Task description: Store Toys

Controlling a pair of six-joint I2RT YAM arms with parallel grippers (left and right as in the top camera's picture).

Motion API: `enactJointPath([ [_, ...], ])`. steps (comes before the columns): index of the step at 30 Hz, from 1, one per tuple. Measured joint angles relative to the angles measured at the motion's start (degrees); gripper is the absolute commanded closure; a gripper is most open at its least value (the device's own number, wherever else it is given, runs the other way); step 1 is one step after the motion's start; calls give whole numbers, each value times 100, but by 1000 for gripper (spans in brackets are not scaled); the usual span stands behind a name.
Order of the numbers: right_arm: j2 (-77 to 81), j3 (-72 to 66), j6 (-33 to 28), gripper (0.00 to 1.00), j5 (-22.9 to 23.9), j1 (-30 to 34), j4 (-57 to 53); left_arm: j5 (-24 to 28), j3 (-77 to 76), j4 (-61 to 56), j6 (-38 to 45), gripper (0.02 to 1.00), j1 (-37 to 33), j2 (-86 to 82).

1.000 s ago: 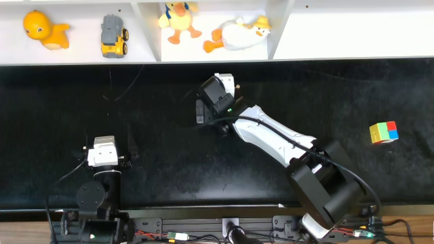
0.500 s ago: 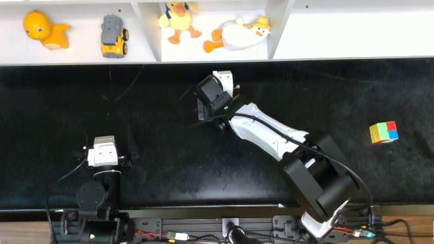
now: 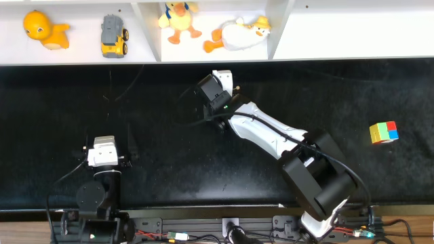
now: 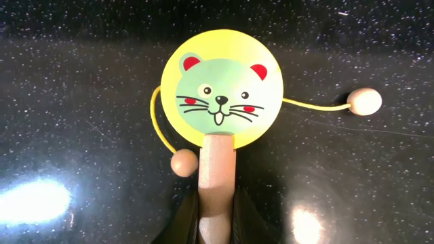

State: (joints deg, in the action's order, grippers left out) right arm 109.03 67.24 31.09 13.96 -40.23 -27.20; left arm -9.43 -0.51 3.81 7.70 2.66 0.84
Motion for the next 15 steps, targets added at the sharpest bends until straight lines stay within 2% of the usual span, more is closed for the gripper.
enactJointPath([
  [4,-44,22,7,958,-105,0,-168,-2,0,2,0,20,0,0],
  [15,-1338,-256,24,956,-111,0,-1941,0,0,2,0,20,0,0],
])
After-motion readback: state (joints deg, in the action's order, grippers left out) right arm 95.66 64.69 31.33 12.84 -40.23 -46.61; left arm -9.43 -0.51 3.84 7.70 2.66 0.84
